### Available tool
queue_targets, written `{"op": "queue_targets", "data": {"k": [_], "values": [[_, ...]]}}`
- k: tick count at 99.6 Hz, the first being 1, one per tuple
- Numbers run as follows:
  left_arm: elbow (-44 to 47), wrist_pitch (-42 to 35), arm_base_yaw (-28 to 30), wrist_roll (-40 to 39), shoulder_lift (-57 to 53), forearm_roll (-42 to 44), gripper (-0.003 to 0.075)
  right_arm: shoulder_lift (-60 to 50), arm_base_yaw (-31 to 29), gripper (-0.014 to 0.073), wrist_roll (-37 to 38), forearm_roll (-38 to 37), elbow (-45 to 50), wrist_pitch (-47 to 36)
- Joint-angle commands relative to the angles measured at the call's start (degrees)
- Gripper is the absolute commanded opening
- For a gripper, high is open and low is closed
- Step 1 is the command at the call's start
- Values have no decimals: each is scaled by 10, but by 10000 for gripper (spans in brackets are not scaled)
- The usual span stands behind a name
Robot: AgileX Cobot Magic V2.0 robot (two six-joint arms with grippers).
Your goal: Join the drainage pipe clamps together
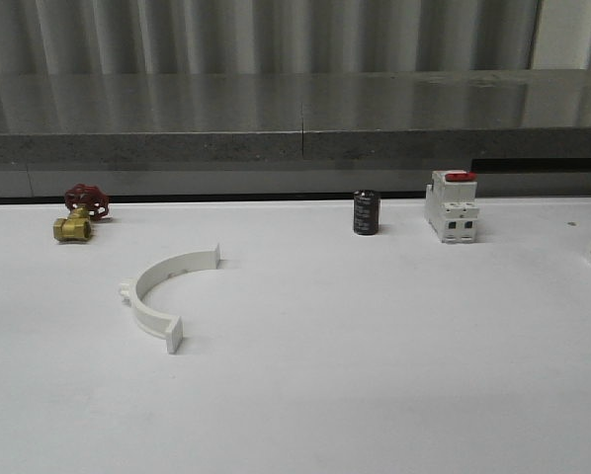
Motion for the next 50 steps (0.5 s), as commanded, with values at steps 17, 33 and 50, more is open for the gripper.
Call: {"op": "queue_targets", "data": {"k": [17,33,50], "values": [[-15,-38,1,0,5,2,-20,-1,-21,508,-11,-1,-24,-14],[-15,-38,1,0,5,2,-20,7,-23,508,-12,-1,-24,-28],[-15,-38,1,0,5,2,-20,16,-23,508,-15,-1,-24,-36]]}}
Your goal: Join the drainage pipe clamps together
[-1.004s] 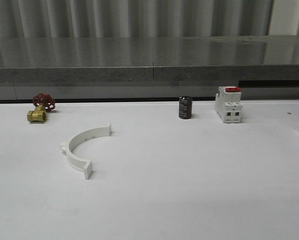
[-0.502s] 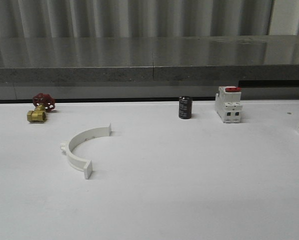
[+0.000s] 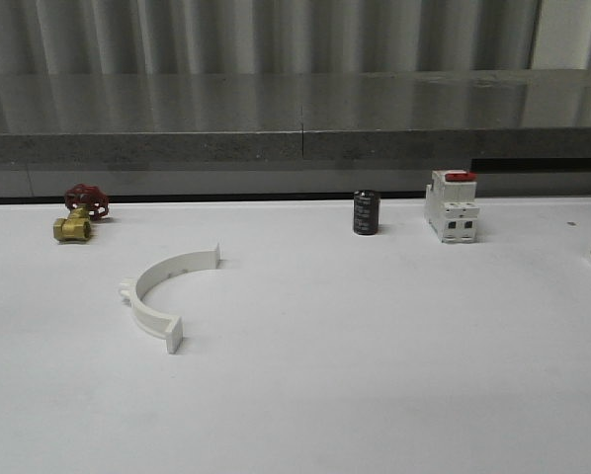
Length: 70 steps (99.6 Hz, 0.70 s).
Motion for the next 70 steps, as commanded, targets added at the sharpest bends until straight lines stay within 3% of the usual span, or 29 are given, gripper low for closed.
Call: {"op": "queue_targets", "data": {"k": [1,46,70], "values": [[-15,-39,1,0,5,1,-20,-21,-3,508,-6,-1,-17,-16],[-15,-39,1,0,5,1,-20,1,-3,496,-7,-1,-17,-17],[-15,-39,1,0,5,1,-20,1,-3,220,-7,2,-17,-13]]}}
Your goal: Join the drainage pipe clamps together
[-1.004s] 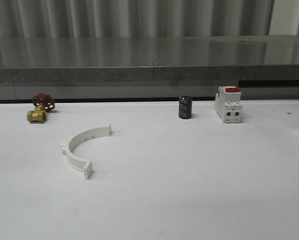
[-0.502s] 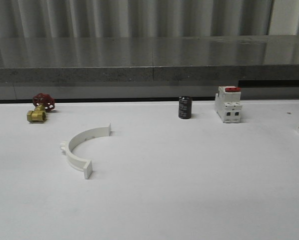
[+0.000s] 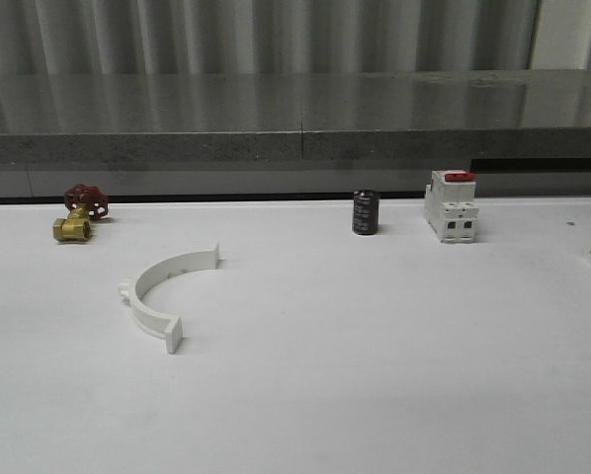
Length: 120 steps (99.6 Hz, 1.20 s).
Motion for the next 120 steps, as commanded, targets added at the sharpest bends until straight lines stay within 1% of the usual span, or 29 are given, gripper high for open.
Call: {"op": "queue_targets", "data": {"k": [1,9,21,45,57,71,83,92,110,120], "values": [[-15,-39,1,0,5,1,-20,-24,-3,212,-6,3,-14,-7],[-15,-39,1,0,5,1,-20,-24,-3,134,-5,9,-14,-1],[-15,-39,1,0,5,3,-20,-26,-3,77,-5,33,-14,5],[-15,-39,1,0,5,5,-20,-26,-3,74,-5,37,-15,27],[-15,-39,1,0,5,5,-20,-27,2,74,-5,47,-37,54],[-15,-39,1,0,5,5,-20,-40,21,82,40,54,-73,94],[-15,-39,1,0,5,5,-20,-64,53,82,72,54,-81,101],[-15,-39,1,0,5,5,-20,-80,89,82,104,52,-81,103],[-15,-39,1,0,5,5,-20,-89,182,82,172,50,-81,101],[-15,-39,1,0,5,5,-20,-89,240,82,211,41,-81,84]]}}
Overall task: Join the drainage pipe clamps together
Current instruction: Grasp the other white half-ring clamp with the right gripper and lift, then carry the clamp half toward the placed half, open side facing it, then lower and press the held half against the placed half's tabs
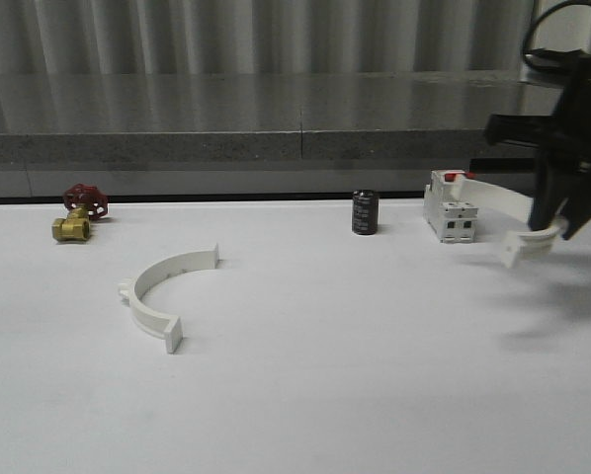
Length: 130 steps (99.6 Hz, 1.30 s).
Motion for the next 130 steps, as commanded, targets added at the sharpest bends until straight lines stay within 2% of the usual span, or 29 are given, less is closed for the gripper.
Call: {"op": "queue_targets", "data": {"k": [1,10,34,43,70,90,130], "values": [[-15,-39,1,0,5,3,-20,-33,50,81,40,-4,-17,-27],[-15,-39,1,0,5,3,-20,-29,100,80,90,-32,-17,-48],[-15,-39,1,0,5,3,-20,-2,205,80,316,-178,-22,-69],[-15,-39,1,0,5,3,-20,15,233,80,360,-205,-36,-68],[-15,-39,1,0,5,3,-20,81,281,80,376,-206,-116,-39],[-15,-39,1,0,5,3,-20,133,315,80,414,-229,-189,-12],[-15,-45,1,0,5,3,-20,156,337,80,446,-234,-223,-5]]}}
